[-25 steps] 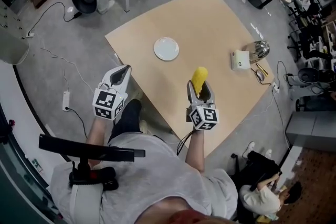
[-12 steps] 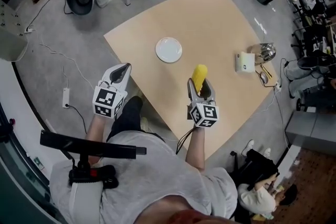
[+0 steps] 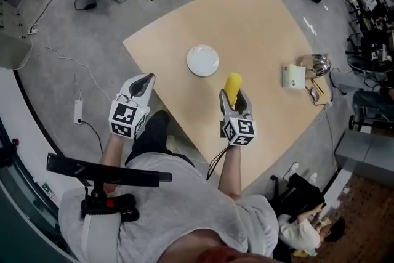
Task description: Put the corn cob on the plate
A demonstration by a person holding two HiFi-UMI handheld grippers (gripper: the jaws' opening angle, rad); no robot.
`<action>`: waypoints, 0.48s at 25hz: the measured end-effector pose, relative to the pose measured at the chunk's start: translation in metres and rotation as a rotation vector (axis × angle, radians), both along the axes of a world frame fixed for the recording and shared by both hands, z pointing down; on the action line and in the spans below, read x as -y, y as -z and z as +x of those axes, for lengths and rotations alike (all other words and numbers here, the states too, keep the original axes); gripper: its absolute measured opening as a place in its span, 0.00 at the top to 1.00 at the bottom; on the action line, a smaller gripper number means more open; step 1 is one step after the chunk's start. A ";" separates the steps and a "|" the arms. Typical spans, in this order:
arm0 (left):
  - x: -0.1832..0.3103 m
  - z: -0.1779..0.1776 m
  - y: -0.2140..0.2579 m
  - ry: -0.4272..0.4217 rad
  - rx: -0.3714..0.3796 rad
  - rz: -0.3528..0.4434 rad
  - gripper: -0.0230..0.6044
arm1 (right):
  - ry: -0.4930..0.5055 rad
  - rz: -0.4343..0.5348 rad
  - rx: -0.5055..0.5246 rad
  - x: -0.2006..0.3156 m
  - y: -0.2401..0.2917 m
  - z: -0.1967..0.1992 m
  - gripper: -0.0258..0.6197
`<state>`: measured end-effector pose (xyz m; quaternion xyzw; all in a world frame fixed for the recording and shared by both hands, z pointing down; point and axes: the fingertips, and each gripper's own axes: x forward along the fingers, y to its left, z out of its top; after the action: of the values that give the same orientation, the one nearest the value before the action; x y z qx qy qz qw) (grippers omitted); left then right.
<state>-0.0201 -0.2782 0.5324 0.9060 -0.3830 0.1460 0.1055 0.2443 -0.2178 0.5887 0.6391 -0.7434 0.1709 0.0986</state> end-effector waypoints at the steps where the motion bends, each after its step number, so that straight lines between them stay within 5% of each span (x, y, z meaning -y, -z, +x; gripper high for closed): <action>1: 0.003 0.000 -0.002 -0.001 0.000 -0.004 0.93 | 0.003 -0.011 -0.001 0.004 -0.005 -0.001 0.57; 12: 0.042 -0.006 -0.026 -0.015 -0.003 -0.042 0.93 | 0.037 -0.109 -0.026 0.058 -0.053 -0.013 0.57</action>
<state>-0.0265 -0.3202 0.5580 0.9067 -0.3729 0.1535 0.1238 0.2311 -0.2761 0.6421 0.6211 -0.7433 0.2010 0.1461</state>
